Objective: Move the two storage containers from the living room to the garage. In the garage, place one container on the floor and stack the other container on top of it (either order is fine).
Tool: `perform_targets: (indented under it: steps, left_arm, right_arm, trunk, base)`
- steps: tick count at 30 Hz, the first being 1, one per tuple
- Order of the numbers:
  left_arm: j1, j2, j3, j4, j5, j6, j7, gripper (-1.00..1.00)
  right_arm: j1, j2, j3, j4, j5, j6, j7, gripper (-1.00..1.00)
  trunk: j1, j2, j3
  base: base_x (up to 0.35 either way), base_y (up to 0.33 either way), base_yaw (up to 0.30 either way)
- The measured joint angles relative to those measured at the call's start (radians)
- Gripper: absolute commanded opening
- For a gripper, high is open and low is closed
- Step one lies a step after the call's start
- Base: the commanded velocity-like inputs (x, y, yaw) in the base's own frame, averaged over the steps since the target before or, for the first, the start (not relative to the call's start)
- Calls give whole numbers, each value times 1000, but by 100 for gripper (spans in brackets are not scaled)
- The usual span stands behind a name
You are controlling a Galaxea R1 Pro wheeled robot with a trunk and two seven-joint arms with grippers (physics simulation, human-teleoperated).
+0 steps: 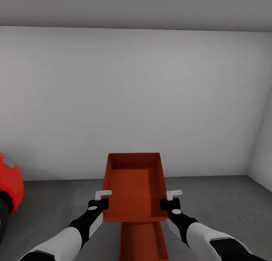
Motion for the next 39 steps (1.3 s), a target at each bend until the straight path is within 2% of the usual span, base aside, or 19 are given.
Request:
perform_targets:
  steps: [15, 39]
  left_arm:
    - [0, 0, 0, 0, 0, 0, 0, -100]
    - [0, 0, 0, 0, 0, 0, 0, -100]
  right_arm:
    - [0, 0, 0, 0, 0, 0, 0, -100]
    - [0, 0, 0, 0, 0, 0, 0, -100]
  trunk:
    - [0, 0, 0]
    - [0, 0, -3]
  base:
    - [-43, -101, 3]
    - [-22, -42, 0]
